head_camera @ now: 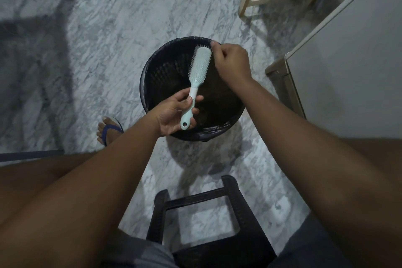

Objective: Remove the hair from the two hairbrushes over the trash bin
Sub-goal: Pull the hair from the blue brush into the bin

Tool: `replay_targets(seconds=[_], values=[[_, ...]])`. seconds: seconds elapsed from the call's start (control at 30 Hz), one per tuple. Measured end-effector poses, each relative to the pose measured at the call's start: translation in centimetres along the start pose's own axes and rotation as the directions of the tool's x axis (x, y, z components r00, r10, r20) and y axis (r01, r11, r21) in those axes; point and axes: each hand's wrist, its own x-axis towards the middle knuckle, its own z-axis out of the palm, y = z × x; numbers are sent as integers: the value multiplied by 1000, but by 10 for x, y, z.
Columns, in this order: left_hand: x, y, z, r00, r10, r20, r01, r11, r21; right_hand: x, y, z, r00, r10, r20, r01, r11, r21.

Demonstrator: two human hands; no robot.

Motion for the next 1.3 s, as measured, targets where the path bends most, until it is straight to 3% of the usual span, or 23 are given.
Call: replay_targets(seconds=[0.13,0.2,0.3,0.4,0.53,0.6,0.67,0.73,0.93,1.13,1.3], values=[[-2,-2,-5,997,25,-78,-26,1000,-12,0,-12,-13,979,-20,-202,66,973,223],[-3,-2,-7,996,26,-87,-28,999,-16,-2,-11,-14,977,-4,-214,58,968,245],[-5,-2,-8,996,25,-84,-28,999,-29,-11,4,-9,996,39,-86,-20,977,212],[-5,-2,-6,996,32,-79,-34,999,-27,-19,28,2,985,123,122,-123,992,-7],[-5,-1,-5,997,28,-77,-30,999,-22,-28,39,11,872,293,393,-194,942,-274],[-5,-2,-5,997,20,-71,-21,1000,-15,-28,28,10,893,271,359,-212,958,-196],[-4,-2,-6,998,5,-64,-6,1000,-16,-25,12,8,954,195,229,-201,980,5],[-4,-2,-6,998,-17,-54,16,999,-32,-18,-1,6,967,185,174,-207,971,121],[-5,-4,-3,999,-37,2,37,999,3,-9,-15,9,972,180,154,-199,973,120],[-5,-11,-1,999,-40,7,40,999,-7,0,-6,9,986,152,68,-151,988,-20],[-2,-16,-4,1000,1,4,0,990,-140,2,-2,6,985,165,-57,-147,960,239]])
